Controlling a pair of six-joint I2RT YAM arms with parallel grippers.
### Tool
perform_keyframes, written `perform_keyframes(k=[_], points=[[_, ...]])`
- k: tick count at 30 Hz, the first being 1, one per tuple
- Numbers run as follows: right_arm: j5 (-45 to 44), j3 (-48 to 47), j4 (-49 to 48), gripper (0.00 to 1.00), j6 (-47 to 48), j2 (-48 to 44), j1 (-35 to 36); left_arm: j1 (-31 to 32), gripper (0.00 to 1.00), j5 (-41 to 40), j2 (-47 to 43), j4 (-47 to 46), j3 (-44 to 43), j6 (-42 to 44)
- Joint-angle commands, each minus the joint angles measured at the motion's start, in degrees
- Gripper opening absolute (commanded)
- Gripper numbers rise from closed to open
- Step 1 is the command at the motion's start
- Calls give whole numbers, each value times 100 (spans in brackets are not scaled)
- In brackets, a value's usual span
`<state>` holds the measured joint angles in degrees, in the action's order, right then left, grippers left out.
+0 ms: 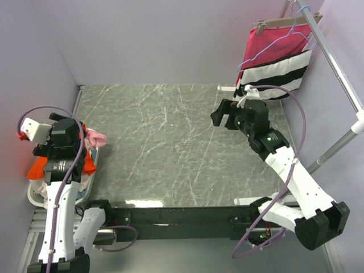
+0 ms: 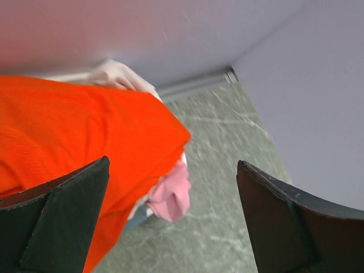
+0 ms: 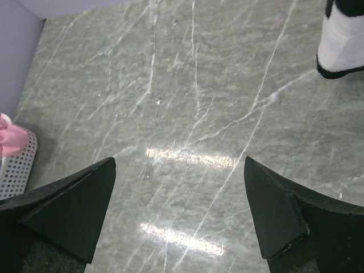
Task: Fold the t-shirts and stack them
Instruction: Grab crumpled tshirt from bin with the left arm
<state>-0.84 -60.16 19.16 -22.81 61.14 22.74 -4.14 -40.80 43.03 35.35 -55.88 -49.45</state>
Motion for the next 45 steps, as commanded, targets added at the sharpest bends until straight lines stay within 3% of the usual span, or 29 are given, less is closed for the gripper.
perform_keyframes(k=[1, 7, 16, 20, 22, 24, 26, 30, 36, 37, 40, 45], points=[[233, -496, 167, 100, 57, 248, 20, -16, 99, -982, 126, 682, -248, -555], [567, -514, 115, 100, -136, 495, 28, -60, 100, -1370, 558, 1262, 16, -1144], [585, -663, 316, 100, -163, 785, 28, -218, 97, -1264, 1040, 999, 560, -1471], [585, -681, 299, 100, -198, 838, 29, -254, 69, -1107, 1331, 807, 595, -1383], [603, -699, 308, 100, -198, 881, 28, -298, 60, -1010, 1375, 693, 683, -1295], [594, -699, 317, 100, -189, 899, 28, -341, 37, -826, 1393, 509, 710, -1103], [559, -690, 352, 100, -154, 899, 28, -350, 1, -737, 1332, 516, 614, -1032], [497, -568, 282, 100, -136, 838, 29, -359, 1, -395, 963, 166, 280, -234], [603, -435, 97, 100, -198, 846, 20, -351, 1, 1273, 619, -406, -835, 680], [611, -409, 71, 100, -206, 838, 20, -359, 1, 1928, 645, -476, -1194, 796], [568, -303, 9, 100, -233, 776, 28, -359, 1, 2881, 821, -766, -1783, 1060], [383, -145, -17, 100, -242, 601, 28, -246, 1, 5465, 1383, -1643, -2129, 1210]])
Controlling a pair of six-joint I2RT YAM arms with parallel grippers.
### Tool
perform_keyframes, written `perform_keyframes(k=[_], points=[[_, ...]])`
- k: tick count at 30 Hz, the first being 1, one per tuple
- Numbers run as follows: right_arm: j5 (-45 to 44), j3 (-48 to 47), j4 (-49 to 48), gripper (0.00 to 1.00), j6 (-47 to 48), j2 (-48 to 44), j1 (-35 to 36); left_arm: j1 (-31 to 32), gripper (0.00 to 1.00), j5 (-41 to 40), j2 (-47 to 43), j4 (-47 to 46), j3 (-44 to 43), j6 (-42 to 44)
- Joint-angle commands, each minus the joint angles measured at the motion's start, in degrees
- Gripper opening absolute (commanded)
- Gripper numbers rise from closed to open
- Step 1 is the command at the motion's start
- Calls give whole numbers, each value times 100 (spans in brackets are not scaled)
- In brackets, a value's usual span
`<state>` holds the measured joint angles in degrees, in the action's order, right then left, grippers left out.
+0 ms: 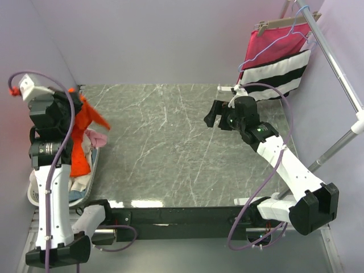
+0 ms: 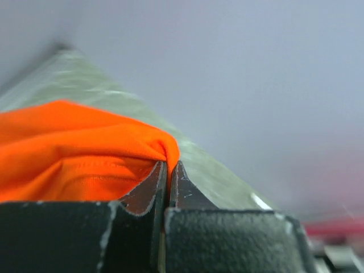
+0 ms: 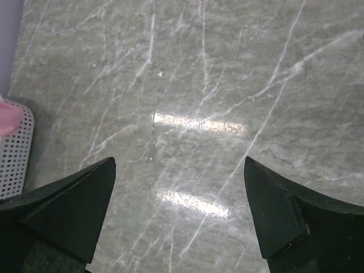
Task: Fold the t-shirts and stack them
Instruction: Grab crumpled tshirt from bin with the left arm, then move the tshirt to the center of the board
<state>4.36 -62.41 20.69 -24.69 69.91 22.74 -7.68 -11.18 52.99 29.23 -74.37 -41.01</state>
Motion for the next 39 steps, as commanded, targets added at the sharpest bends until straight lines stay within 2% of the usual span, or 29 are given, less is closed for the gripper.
perform_keyframes(k=[1, 2, 7, 10, 11, 12, 14, 15, 18, 23, 28, 29, 30, 31, 32, 33, 34, 35, 37, 39], points=[[-207, 89, -136, 100, -54, -293, 29, 187, 1, 2759, 466, -1112, -315, 375], [-242, 80, -109, 100, -54, -320, 20, 319, 1, 2822, 640, -1156, -350, 392], [-540, 63, 48, 100, -159, -548, 20, 1882, 1, 2656, 1221, -1350, -648, 910], [-1278, 1, 365, 100, -291, -741, 37, 2735, 1, 2656, 1669, -1481, -684, 1051], [-1767, 18, 444, 100, -343, -890, 55, 2946, 1, 2613, 1897, -1491, -684, 1086], [-1929, 53, 515, 100, -344, -978, 64, 3400, 1, 2543, 2012, -1491, -693, 1156], [-2289, 89, 682, 100, -335, -1180, 72, 3816, 1, 2226, 2319, -1456, -658, 1262], [-2491, 115, 726, 100, -335, -1234, 72, 4218, 1, 2147, 2399, -1464, -614, 1332], [-2546, 299, 683, 100, -501, -1479, 64, 4809, 1, 1953, 2602, -1710, -263, 1333], [-2300, 861, 296, 100, -616, -1822, 55, 5233, 1, 1918, 2725, -2009, 387, 1201], [-2010, 906, 392, 100, -774, -1814, 64, 5356, 1, 1848, 2699, -2080, 730, 1140], [-1905, 941, 375, 100, -757, -1779, 55, 5365, 4, 1778, 2699, -2088, 766, 1148], [-1782, 933, 348, 100, -679, -1736, 55, 5356, 14, 1577, 2699, -2045, 801, 1140], [-1685, 907, 357, 100, -643, -1692, 64, 5356, 35, 1445, 2708, -2001, 827, 1140], [-1301, 863, 340, 100, -599, -1587, 72, 5356, 42, 1304, 2690, -1948, 854, 1096], [-1080, 845, 287, 100, -416, -1533, 72, 5356, 54, 911, 2673, -1896, 941, 1052], [-886, 819, 278, 100, -344, -1463, 99, 5356, 85, 698, 2585, -1852, 1003, 999], [-658, 766, 278, 100, -292, -1315, 134, 5347, 93, 461, 2524, -1842, 1082, 868], [-454, 722, 243, 100, -81, -1156, 186, 5347, 99, -240, 2322, -1842, 1363, 753], [-173, 599, 269, 100, 147, -796, 327, 5216, 100, -673, 2190, -1825, 1608, 586]])
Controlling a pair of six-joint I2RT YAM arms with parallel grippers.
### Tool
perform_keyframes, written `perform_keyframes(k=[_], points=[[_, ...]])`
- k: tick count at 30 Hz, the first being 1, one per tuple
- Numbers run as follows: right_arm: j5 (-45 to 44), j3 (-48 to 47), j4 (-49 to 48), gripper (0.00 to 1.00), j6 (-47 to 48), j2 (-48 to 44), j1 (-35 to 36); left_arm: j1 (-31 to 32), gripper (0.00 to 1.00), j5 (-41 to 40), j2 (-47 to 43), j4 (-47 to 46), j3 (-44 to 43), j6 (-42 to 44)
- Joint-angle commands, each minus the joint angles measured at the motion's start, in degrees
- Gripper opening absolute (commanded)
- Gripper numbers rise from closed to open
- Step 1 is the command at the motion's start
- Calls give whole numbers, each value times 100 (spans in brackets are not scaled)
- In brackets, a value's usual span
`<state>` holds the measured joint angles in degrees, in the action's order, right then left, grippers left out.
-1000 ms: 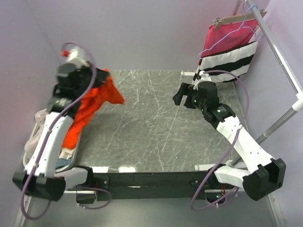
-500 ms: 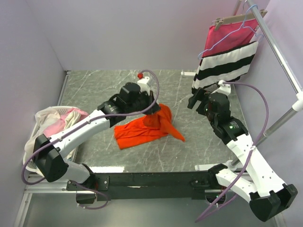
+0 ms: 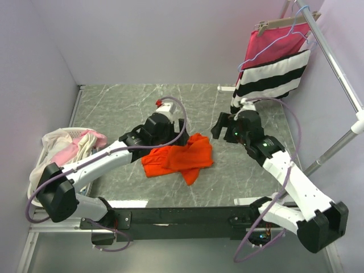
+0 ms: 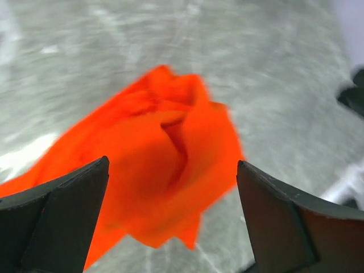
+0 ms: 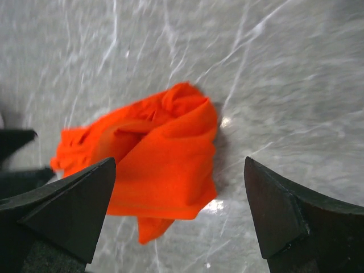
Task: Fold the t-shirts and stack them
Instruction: Move the tshirt to the center of the board, then flatten out the tshirt
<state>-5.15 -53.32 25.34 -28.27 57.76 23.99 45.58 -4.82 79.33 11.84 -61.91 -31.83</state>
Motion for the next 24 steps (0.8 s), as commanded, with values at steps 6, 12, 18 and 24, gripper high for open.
perform_keyframes(k=[6, 12, 18, 24], points=[[561, -1118, 224, 100, 1121, 1956, 958, -893, 99, -1574, -559, 125, 863, -771], [-381, -2305, 980, 100, 1412, 3592, 1792, -1262, 99, -1408, -524, 179, 1523, -1228], [-452, -2639, 1113, 100, 1465, 4304, 2039, -1280, 99, -1127, -182, 205, 1779, -1466], [-162, -2824, 1368, 95, 1482, 4744, 2066, -1271, 88, -399, 108, -67, 2086, -1571]])
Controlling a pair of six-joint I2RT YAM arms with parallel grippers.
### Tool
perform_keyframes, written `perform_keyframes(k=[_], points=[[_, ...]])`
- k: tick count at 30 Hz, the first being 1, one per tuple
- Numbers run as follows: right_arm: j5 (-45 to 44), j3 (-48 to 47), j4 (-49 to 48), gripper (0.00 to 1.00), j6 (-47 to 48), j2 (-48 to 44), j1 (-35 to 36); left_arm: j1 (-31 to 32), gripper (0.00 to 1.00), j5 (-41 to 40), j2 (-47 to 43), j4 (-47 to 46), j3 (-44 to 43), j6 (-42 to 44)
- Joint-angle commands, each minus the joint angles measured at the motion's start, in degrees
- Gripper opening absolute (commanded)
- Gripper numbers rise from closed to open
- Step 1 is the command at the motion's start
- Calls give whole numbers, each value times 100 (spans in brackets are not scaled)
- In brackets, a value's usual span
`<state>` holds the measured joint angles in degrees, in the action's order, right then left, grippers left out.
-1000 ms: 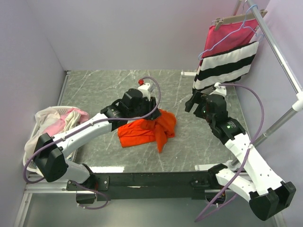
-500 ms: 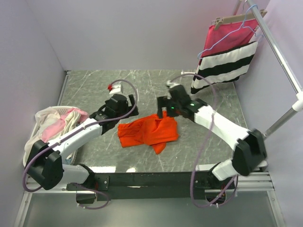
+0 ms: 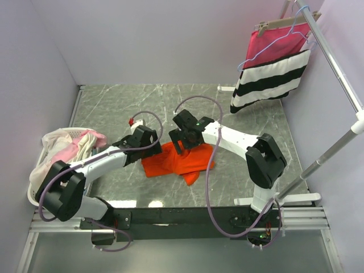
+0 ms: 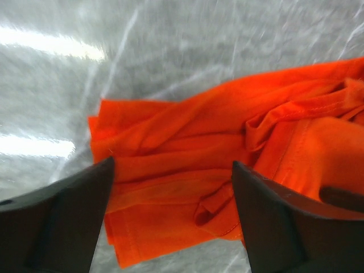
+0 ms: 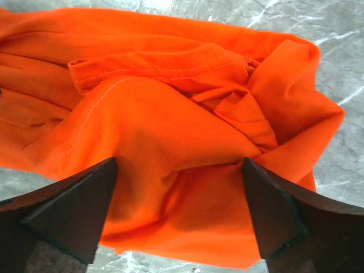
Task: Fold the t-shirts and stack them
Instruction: Flatten out the tshirt
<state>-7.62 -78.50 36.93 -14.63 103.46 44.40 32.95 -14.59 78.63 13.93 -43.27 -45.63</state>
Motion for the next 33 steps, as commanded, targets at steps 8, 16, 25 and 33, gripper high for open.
perform_keyframes(k=[8, 16, 25, 33], points=[[-371, -140, 131, 0, 241, -167, -124, -8, 1, 598, 372, -437, 232, -43], [-1505, 10, 455, 0, 189, -1784, -1020, -744, 1, -61, -567, 460, -489, 502], [-2033, 1116, 878, 0, -258, -2445, -2409, -1738, 1, -474, -1131, 847, -727, 1012], [-1840, 1610, 992, 61, -953, -2400, -2472, -1810, 1, -36, -867, 830, -543, 924]])
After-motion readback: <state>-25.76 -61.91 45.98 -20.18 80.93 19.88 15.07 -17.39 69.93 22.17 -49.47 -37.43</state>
